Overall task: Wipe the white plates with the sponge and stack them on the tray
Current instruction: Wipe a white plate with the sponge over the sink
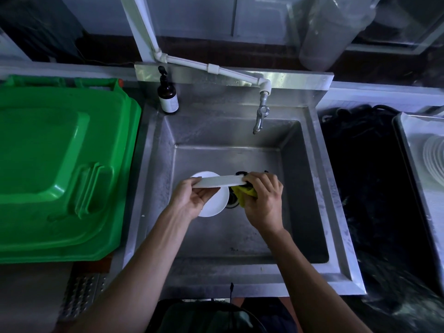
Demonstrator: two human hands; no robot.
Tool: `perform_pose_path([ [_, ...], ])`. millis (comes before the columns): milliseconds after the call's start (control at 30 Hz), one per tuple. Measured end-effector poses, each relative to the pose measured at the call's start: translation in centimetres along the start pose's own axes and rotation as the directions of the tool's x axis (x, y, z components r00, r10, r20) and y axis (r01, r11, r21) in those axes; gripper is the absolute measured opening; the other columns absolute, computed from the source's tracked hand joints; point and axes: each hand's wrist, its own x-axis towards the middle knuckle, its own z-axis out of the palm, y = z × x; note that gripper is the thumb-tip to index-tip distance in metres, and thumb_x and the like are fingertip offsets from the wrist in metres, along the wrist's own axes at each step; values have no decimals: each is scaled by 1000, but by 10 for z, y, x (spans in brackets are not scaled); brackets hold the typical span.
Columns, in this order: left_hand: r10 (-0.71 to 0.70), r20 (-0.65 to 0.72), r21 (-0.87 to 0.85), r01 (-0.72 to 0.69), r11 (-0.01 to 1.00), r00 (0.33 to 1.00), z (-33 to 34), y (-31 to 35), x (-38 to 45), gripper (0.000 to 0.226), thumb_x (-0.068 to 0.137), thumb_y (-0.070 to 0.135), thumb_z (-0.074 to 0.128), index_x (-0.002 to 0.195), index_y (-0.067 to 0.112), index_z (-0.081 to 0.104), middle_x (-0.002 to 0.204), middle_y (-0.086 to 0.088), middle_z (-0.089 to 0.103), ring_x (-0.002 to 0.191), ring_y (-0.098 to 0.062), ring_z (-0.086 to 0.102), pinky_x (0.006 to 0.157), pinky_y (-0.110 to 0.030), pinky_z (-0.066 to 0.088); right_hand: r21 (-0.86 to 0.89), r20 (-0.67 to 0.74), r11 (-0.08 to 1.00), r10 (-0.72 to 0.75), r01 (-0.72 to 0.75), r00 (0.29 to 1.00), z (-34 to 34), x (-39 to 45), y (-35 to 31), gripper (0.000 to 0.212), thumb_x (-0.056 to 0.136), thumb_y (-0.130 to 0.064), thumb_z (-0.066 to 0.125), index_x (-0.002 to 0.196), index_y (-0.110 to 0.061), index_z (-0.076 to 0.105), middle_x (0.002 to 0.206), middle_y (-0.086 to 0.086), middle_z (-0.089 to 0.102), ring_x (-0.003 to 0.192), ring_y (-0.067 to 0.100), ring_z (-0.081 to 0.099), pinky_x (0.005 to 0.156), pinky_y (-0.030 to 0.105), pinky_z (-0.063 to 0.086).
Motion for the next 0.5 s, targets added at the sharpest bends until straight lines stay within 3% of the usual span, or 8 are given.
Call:
perform_pose_path([
  [133, 25, -7, 6, -25, 1000, 1000, -1, 0, 2, 17, 98, -2, 54, 112, -10, 62, 102, -22, 68, 91, -31, 70, 57, -36, 62, -14, 83, 1000, -14, 15, 996, -1, -9, 11, 30, 80, -23, 82, 106, -13, 72, 112, -2, 67, 100, 25, 57, 88, 48, 43],
  [300, 63, -35, 11, -62, 998, 997, -6, 1, 3, 14, 98, 0, 59, 110, -4, 63, 105, -19, 70, 95, -29, 70, 58, -38, 63, -1, 124, 998, -56, 57, 991, -7, -13, 13, 29, 81, -32, 84, 103, -17, 73, 107, -7, 67, 99, 22, 59, 88, 47, 43],
  [500, 198, -119, 91, -188, 978, 973, -14, 0, 9, 33, 95, -2, 60, 128, -1, 59, 118, -20, 66, 106, -36, 65, 60, -43, 60, 76, 147, 994, -93, 83, 985, -13, -12, -7, 26, 85, -36, 79, 103, -18, 74, 106, -7, 68, 101, 23, 58, 89, 45, 43],
])
